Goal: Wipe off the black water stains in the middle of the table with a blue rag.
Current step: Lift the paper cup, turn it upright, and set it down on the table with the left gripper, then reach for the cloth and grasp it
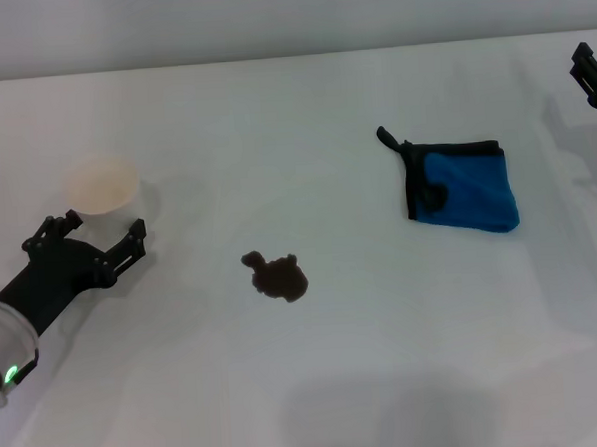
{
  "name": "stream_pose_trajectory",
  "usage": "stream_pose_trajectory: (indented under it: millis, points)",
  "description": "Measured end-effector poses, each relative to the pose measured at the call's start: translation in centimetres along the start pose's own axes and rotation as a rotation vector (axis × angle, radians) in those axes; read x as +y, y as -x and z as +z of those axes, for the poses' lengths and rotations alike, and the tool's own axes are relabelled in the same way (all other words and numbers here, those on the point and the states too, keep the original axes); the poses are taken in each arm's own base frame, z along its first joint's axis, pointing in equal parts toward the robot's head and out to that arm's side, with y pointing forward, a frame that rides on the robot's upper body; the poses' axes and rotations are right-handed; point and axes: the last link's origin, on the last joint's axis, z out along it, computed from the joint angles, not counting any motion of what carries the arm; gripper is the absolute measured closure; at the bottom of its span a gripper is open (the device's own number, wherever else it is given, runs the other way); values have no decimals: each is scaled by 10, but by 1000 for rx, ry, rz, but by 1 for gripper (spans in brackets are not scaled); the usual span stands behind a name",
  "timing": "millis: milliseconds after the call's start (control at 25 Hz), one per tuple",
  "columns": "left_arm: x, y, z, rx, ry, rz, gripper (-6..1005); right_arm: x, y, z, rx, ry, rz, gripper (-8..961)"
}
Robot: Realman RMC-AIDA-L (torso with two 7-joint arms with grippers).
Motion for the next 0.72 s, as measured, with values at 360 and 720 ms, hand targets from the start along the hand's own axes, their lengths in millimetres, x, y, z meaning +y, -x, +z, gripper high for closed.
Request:
stream_pose_trajectory:
  millis: [360, 720]
  points:
    - [0, 14, -29, 41, -10, -98, 117, 2, 3, 3, -8, 6, 27, 186]
    - [4, 16, -81, 248, -52, -184, 121, -4, 6, 2, -34, -27, 189, 187]
